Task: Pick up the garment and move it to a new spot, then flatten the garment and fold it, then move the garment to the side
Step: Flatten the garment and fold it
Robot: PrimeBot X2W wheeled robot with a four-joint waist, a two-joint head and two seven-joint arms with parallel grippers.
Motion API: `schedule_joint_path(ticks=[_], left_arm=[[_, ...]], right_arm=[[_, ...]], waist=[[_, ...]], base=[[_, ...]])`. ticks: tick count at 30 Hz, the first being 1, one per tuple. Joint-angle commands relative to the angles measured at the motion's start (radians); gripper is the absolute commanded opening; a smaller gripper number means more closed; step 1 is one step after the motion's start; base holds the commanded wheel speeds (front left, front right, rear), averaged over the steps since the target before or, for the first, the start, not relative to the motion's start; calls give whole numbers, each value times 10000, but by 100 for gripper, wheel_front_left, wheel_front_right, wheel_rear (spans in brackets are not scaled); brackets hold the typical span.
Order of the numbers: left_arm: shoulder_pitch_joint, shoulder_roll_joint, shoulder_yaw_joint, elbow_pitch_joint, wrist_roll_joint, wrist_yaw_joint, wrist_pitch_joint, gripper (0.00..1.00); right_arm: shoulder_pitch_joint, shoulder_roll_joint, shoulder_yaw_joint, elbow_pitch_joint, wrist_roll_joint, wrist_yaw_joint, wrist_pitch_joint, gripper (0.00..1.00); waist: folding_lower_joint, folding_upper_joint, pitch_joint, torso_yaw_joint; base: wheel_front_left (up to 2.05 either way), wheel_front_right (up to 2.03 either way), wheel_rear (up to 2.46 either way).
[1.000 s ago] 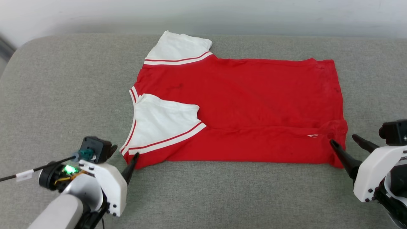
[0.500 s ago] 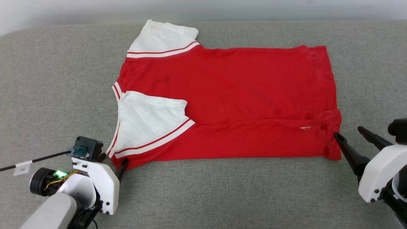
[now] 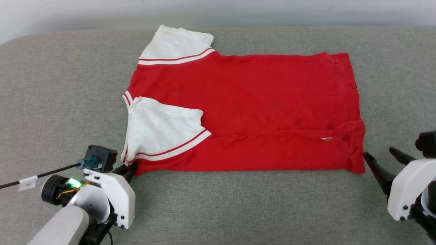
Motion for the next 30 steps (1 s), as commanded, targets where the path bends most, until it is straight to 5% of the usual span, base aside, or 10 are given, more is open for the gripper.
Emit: schedule_joint_path(ticks=[1, 13, 22, 23, 24, 25, 30], left_arm=[[58, 64, -14, -281, 121, 82, -121, 0], [315, 595, -164, -2952, 623, 513, 218, 0], [113, 564, -341, -3583, 853, 601, 327, 0], [107, 560, -360, -3590, 855, 592, 319, 0], [98, 546, -382, -3581, 864, 584, 315, 0], [88, 534, -401, -3565, 869, 573, 318, 0], [194, 572, -474, -3265, 812, 540, 324, 0]], right_arm=[[172, 0, -112, 219, -179, -4, 221, 100], [-354, 513, -471, 1688, -873, -5, 1500, 100], [-566, 907, -100, 2819, -993, 4, 1900, 100], [-544, 905, -22, 2952, -975, 10, 1960, 76], [-527, 903, 54, 3064, -959, 10, 1990, 28], [-520, 889, 125, 3149, -940, 10, 2000, 0], [-550, 677, 127, 3391, -831, -4, 1851, 0]], waist=[[1, 0, -226, 191], [1, 0, -257, 795], [1, 0, 72, 1140], [1, 0, 93, 1165], [1, 0, 101, 1185], [1, 0, 105, 1201], [1, 0, -96, 1199]], base=[[0, 0, 0], [0, 0, 0], [0, 0, 0], [0, 0, 0], [0, 0, 0], [0, 0, 0], [0, 0, 0]])
